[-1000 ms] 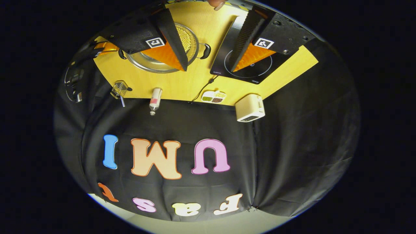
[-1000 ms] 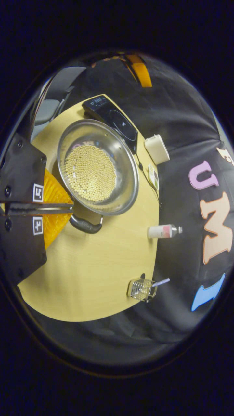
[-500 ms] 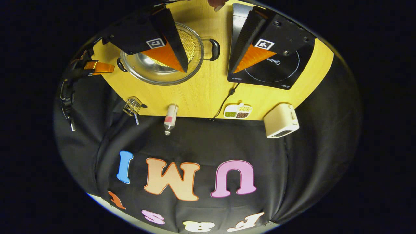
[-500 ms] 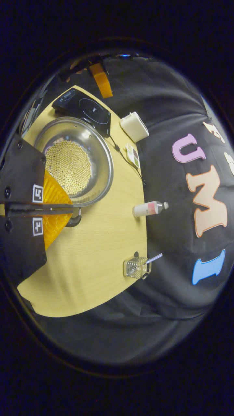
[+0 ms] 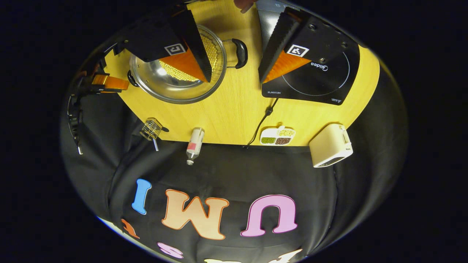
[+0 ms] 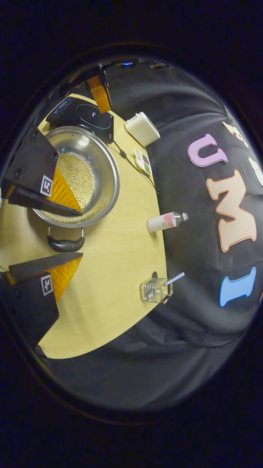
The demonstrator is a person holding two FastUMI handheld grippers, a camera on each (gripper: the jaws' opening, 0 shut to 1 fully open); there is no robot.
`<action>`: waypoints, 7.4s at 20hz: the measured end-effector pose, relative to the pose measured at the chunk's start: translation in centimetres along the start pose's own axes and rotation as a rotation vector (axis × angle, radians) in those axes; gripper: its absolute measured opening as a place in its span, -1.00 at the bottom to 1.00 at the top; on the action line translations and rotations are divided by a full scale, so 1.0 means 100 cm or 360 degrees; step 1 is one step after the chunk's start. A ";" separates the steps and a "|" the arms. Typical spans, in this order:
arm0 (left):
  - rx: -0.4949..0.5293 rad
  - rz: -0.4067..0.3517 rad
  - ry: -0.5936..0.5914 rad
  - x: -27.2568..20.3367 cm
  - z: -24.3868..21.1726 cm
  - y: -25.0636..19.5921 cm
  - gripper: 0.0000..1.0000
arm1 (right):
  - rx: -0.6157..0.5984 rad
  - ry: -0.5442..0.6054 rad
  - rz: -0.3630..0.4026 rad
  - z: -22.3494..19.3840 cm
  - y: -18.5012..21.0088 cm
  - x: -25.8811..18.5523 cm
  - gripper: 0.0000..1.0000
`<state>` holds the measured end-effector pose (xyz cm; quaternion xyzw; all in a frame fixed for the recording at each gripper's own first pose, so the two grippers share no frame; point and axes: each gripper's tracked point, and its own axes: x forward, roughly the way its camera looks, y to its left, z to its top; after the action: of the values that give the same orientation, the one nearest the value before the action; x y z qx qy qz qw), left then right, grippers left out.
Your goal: First push the handle of the pot to place it horizontally, then grasp the pot with both hands and set it on the induction cooktop.
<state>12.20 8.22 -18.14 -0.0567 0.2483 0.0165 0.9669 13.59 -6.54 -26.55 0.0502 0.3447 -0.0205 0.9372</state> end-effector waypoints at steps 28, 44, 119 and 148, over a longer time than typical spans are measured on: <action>-0.0087 -0.0048 0.0423 0.065 -0.096 0.006 0.62 | 0.0011 0.0325 -0.0028 -0.051 -0.008 0.067 0.97; -0.0125 -0.0023 0.0454 0.073 -0.102 0.003 0.35 | 0.0035 0.0345 -0.0003 -0.051 -0.003 0.073 0.24; -0.0168 0.0006 0.0472 -0.017 -0.040 0.308 0.23 | 0.0118 0.0371 -0.0025 -0.055 0.334 0.070 0.02; 0.0051 0.0038 0.0375 -0.005 -0.036 0.329 0.48 | 0.0206 0.0389 0.0078 -0.063 0.359 0.088 0.38</action>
<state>8.06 40.48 -24.43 -0.0399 0.3612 0.0172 0.9315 18.83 29.79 -34.11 0.1211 0.4528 -0.0137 0.8832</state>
